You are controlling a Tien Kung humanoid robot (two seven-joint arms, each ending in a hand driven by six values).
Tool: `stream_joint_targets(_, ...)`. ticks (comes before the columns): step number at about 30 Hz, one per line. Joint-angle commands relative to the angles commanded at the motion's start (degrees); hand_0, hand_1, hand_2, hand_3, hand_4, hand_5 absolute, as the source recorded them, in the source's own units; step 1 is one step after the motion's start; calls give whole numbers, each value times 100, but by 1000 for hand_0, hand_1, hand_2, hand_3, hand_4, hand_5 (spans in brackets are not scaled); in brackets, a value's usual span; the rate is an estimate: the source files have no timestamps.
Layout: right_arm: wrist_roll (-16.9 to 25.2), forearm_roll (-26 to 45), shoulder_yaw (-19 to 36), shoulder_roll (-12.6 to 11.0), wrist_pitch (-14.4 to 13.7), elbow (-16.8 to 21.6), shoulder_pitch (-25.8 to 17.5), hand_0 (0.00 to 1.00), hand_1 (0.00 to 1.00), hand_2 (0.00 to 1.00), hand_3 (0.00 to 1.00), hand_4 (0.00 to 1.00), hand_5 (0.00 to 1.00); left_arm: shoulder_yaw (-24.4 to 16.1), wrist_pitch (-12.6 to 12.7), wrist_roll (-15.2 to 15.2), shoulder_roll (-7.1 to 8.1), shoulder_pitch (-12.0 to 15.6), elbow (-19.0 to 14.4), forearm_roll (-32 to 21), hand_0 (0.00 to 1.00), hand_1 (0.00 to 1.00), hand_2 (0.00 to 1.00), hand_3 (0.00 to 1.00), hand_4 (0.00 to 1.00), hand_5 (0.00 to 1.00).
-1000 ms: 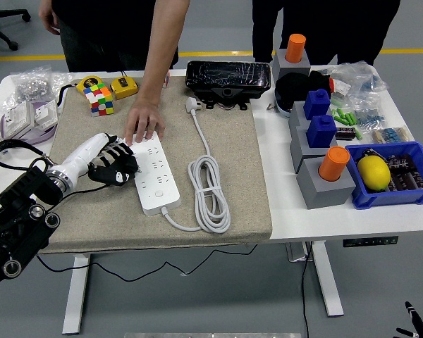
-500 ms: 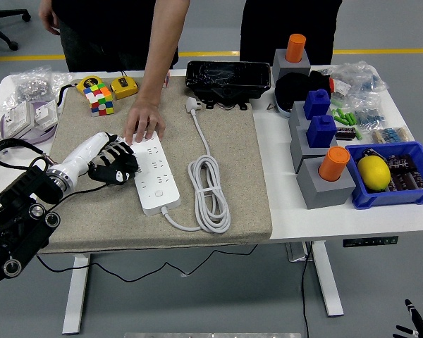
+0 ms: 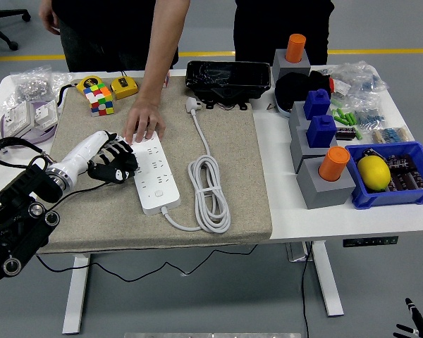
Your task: Pick up the plug,place it near the board,insert it into the board,press the button
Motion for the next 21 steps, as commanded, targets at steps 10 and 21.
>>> stream_joint_targets(10,2,-10,13,-3,0,0,-12,662,580,601,636,998,998,5,-11,-1,1,15,-4,3,365,561,555,547,658,2)
stream_joint_targets(21,1,-4,14,-11,-5,0,-12,662,580,601,635,998,998,43,-31,2,4,25,1,-8,365,562,556,548,659,2)
